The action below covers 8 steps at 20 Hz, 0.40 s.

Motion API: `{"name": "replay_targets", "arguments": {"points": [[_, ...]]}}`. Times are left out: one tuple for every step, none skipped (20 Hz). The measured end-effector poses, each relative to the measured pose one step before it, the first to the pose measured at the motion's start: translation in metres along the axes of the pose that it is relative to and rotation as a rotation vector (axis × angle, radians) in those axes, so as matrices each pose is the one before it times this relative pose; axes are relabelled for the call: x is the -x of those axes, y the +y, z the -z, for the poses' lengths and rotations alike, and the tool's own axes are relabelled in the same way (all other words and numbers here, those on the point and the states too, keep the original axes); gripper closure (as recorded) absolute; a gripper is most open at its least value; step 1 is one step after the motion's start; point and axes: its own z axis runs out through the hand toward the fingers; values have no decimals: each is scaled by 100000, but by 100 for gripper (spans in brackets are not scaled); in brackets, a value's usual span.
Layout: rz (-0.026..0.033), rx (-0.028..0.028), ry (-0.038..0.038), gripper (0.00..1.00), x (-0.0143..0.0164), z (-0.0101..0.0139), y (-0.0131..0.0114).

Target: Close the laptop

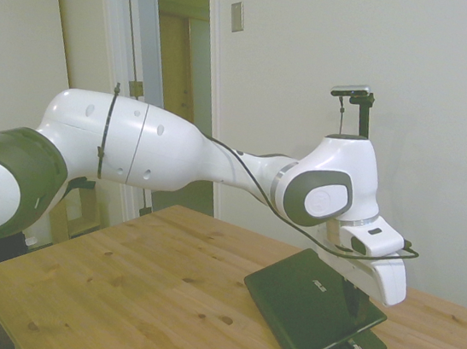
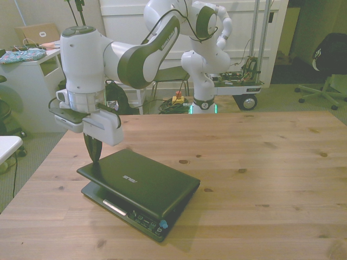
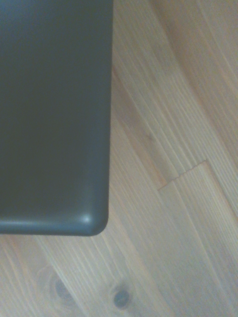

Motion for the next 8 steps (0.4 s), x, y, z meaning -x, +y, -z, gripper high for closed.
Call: {"name": "replay_targets", "arguments": {"points": [[320,201,-15,100,-20,-732,-60],[298,153,26,100,3,-659,-74],[209,-17,-210,100,56,-423,-83],[293,-321,-107,100,79,-143,-122],[518,-731,20,100,99,194,-180],[606,-1157,194,100,178,658,-256],[1028,-1900,479,100,275,1278,-365],[1424,-2175,138,0,463,1710,-397]]}}
